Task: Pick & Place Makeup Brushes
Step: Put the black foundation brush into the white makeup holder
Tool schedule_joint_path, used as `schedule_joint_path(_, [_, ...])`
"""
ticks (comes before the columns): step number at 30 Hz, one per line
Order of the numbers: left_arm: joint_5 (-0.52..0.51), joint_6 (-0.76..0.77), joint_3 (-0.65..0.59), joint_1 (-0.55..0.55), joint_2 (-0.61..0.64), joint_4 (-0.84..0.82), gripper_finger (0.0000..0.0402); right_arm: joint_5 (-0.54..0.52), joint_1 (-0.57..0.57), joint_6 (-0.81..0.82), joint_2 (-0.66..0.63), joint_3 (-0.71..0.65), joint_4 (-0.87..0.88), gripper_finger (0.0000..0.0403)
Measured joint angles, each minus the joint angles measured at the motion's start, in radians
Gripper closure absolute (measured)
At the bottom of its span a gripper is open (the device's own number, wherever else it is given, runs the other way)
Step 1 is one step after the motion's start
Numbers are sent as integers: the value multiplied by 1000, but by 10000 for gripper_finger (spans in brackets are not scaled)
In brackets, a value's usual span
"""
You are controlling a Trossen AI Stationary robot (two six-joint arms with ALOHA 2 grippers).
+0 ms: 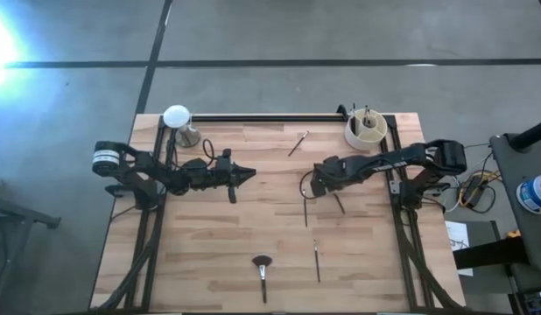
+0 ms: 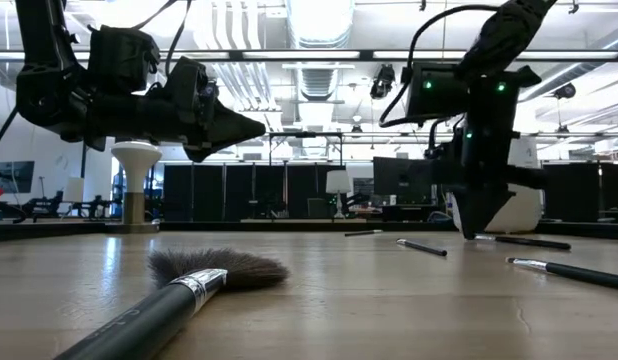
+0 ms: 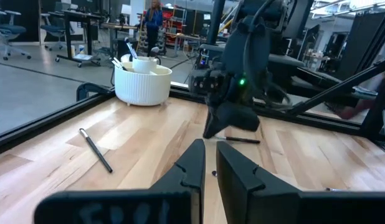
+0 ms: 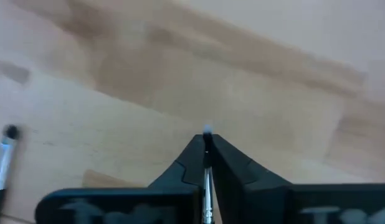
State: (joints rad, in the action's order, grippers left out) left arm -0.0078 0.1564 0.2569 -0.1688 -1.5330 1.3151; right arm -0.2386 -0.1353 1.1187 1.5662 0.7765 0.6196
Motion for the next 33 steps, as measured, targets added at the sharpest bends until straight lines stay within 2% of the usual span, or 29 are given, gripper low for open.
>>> schedule_joint_path(6, [0,6,0,-2,0,0,370,-118,47,-1,-179,1,34,392])
schedule_joint_path(13, [-2,7,0,-5,0,0,370,-330,147,-9,-487,2,92,392])
schedule_joint_path(17, [-2,6,0,-5,0,0,370,-459,208,-73,-628,2,92,391])
schedule_joint_path(21, [-3,6,0,-5,0,0,370,-551,243,-212,-712,2,66,390])
schedule_joint_path(28, [-3,7,0,-6,0,0,370,-562,219,-677,-770,3,-195,390])
schedule_joint_path(33, [-4,7,0,-6,0,0,370,-437,107,-936,-806,1,-338,390])
